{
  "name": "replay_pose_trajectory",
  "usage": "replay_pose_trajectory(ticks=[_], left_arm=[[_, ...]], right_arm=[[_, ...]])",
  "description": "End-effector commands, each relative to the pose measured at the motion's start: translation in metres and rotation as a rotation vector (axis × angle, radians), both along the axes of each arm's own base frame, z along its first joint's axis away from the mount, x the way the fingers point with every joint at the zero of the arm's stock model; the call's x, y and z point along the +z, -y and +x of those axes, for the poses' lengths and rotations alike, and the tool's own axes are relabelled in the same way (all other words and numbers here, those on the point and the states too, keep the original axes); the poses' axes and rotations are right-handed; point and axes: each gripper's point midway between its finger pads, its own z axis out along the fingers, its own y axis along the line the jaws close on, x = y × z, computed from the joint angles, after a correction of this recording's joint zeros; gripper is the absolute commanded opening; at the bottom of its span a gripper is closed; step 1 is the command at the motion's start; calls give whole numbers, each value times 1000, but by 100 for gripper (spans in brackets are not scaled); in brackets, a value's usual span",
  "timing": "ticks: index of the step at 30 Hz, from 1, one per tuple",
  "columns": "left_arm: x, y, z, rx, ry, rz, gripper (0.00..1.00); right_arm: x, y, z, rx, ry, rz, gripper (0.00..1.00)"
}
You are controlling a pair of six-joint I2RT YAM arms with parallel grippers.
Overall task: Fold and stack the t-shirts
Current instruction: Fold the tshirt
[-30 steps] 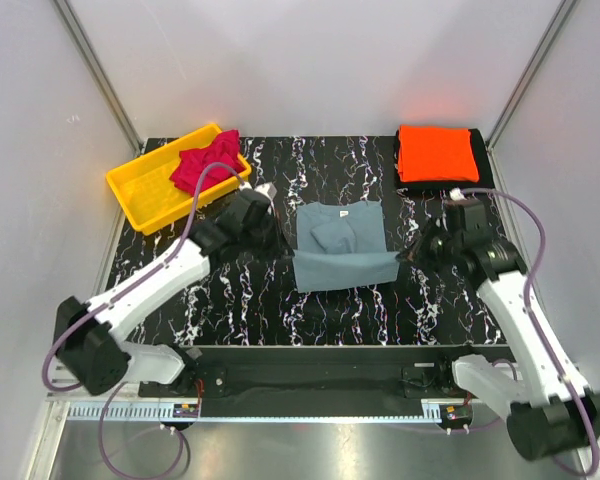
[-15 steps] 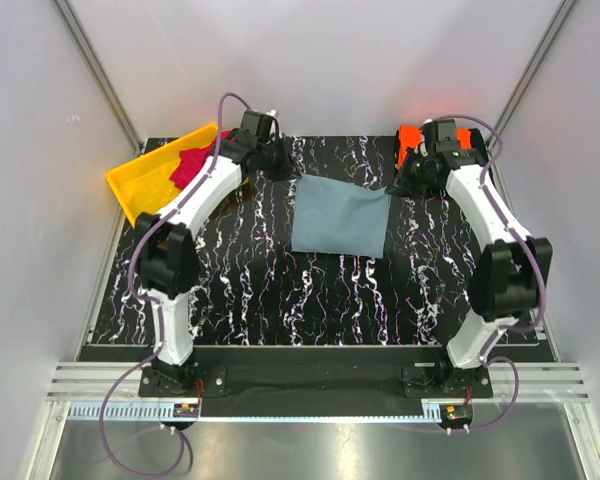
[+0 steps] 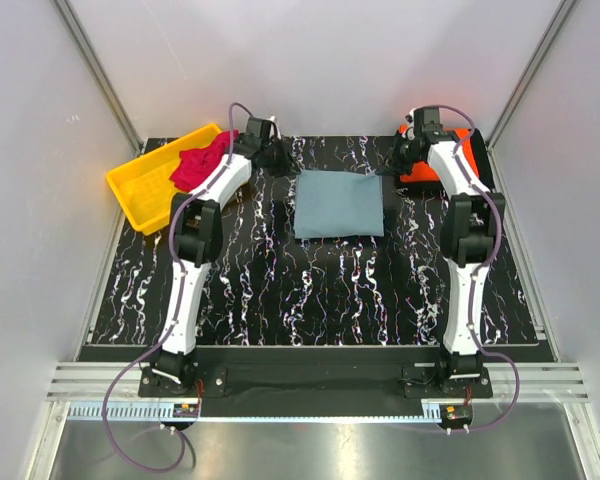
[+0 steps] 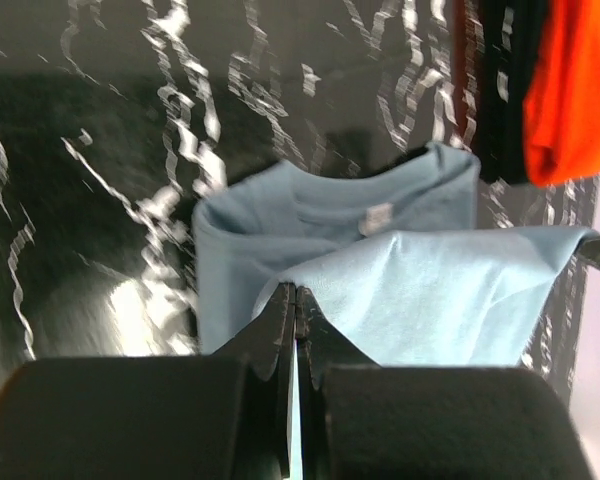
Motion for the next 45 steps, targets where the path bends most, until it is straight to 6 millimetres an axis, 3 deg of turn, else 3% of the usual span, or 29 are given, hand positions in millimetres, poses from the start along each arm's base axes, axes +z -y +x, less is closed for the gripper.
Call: replay_pose_trajectory(ticks=[1,2,3,4,5,8,11,12,13,14,15,16,17,18,19,21,22,24,25,32,36,38,39,40,42,44,45], left_arm=[[20,-1,42,10,155,-85,1],[17,-4,48,26,156,-96,2],[12,-2,56,25,180,-123,3],[16,-6,63,29,202,-151,8],[20,-3,66,18,211,-186,27],[42,-4,73,-17,300,-190,40],[49,-8,64,-39,309,-161,41],[70,-10,58,-43,337,-163,40],[58,-12,49,-45,302,-148,40],[74,-14,41,-48,312,-150,40],[72,-16,35,-46,293,-142,40],[60,-17,24,-54,255,-121,40],[67,-18,15,-68,251,-118,40],[61,-18,6,-75,221,-102,40],[44,-18,-7,-96,185,-77,40],[42,-16,-23,-120,180,-56,40],[26,-12,-37,-143,149,-34,41],[21,-9,-49,-162,133,-18,41],[8,-4,-61,-188,112,5,41],[-40,3,-94,-236,12,110,41],[-60,1,-98,-243,-16,156,41],[-63,0,-99,-240,-24,163,36],[-64,-1,-100,-235,-28,166,30],[-67,-3,-102,-222,-43,172,21],[-73,-12,-107,-181,-64,208,18],[-73,-22,-108,-119,-76,242,20],[-82,-24,-119,-112,-103,258,20]], right_arm=[[18,-2,35,31,112,20,11],[19,-2,41,35,125,28,14],[4,-4,47,42,108,33,19],[17,-4,55,47,143,42,26],[17,-2,58,41,146,33,30],[18,9,60,14,142,22,44],[9,18,45,18,103,-12,54],[10,19,32,25,84,-20,55],[11,19,24,33,74,-22,55],[27,17,14,54,94,-22,56],[9,14,-7,74,29,-4,56],[7,14,-18,84,11,1,57],[21,13,-28,104,37,1,58],[0,11,-48,123,-19,13,61],[0,10,-54,138,-13,16,62],[-8,6,-72,178,-39,33,63],[-11,4,-76,192,-43,41,64],[-19,0,-87,234,-61,67,65],[-20,-2,-89,247,-62,74,66],[-47,-5,-103,274,-104,97,66],[-55,-10,-109,286,-107,128,62],[-54,-11,-109,276,-102,140,54],[-57,-11,-113,270,-115,144,40],[-57,-11,-114,263,-120,147,33],[-61,-10,-123,234,-151,148,18],[-61,-9,-126,206,-160,150,11],[-68,-8,-133,191,-179,153,4]])
